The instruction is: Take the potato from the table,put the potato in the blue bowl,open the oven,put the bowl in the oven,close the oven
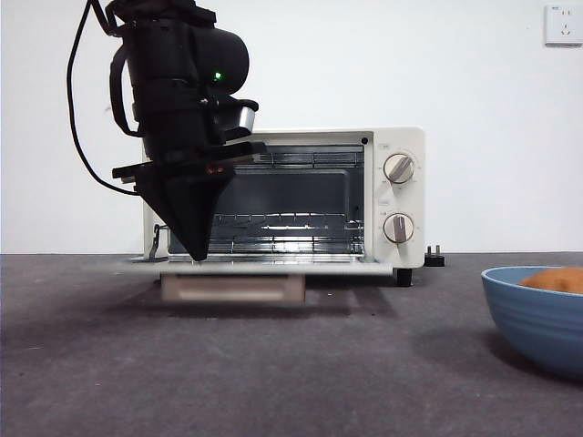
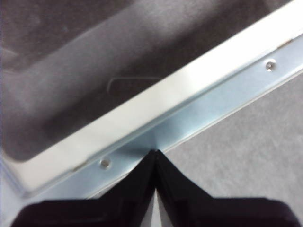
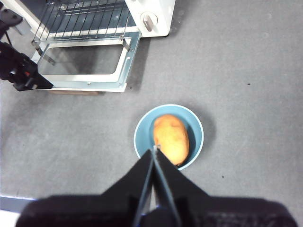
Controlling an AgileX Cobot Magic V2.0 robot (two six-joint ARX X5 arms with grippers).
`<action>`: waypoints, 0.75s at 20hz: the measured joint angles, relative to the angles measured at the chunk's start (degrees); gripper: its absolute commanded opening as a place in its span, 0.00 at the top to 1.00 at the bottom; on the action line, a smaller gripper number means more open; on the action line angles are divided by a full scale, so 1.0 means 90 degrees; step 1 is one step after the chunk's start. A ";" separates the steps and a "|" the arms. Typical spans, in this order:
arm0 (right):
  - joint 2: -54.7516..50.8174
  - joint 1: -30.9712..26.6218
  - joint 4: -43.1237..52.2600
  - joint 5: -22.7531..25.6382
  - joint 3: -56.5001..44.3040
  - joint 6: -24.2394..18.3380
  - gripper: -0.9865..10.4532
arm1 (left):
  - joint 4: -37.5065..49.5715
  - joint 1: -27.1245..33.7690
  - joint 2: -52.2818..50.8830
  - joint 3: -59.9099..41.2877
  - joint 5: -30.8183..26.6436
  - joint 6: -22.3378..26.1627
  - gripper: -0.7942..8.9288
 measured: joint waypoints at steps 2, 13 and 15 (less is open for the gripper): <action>0.0000 0.0000 -0.0168 0.0024 0.0000 0.0000 0.91 | -0.0141 -0.0078 0.0000 0.0000 0.0345 0.0007 0.92; 0.0452 0.0000 -0.0522 -0.0294 -0.0459 0.0423 0.91 | -0.0568 -0.1134 -0.2426 0.0005 0.0690 0.0015 0.92; 0.0457 0.0000 -0.0245 -0.0340 -0.0971 0.0503 0.91 | -0.0612 -0.1375 -0.3152 0.0005 0.0687 0.0007 0.92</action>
